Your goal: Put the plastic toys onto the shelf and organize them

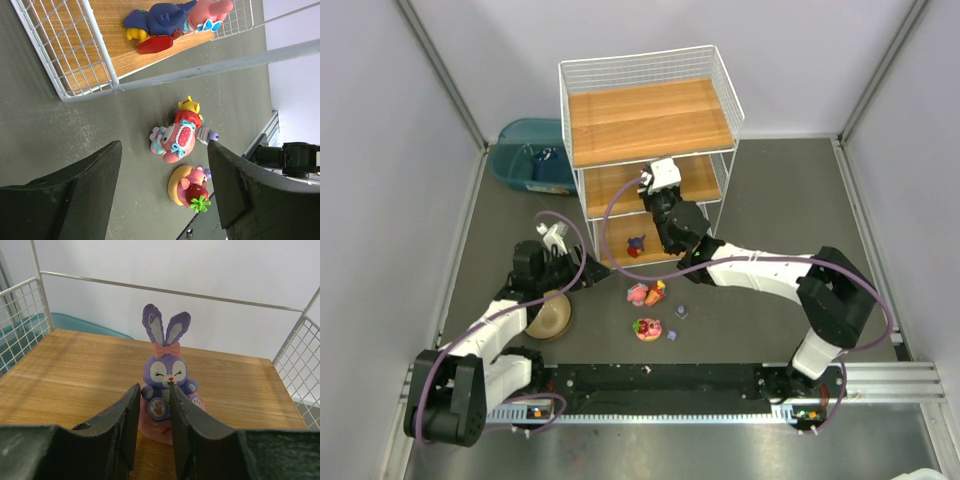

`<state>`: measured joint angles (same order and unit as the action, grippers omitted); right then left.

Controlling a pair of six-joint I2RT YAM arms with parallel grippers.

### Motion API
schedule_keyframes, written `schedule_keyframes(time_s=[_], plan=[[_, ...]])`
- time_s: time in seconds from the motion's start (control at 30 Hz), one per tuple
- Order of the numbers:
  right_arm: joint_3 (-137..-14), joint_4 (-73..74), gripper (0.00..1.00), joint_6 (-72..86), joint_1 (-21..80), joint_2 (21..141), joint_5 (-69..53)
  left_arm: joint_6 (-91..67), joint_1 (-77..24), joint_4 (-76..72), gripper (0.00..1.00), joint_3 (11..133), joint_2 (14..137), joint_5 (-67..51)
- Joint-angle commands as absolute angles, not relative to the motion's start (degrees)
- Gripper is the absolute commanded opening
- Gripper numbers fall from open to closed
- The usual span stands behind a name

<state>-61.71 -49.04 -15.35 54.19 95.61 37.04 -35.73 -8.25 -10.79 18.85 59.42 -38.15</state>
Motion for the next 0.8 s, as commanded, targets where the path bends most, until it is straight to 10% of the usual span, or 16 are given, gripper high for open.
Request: schedule_keyframes(time_s=[0.0, 0.77], plan=[[-60.5, -45.4, 0.30, -14.4, 55.5, 93.3, 39.0, -35.2, -8.2, -13.9, 0.75, 20.1, 59.2, -39.4], [-58.4, -39.1, 0.30, -9.1, 59.2, 90.2, 38.5, -35.3, -8.3, -14.0, 0.75, 19.4, 58.6, -39.3]])
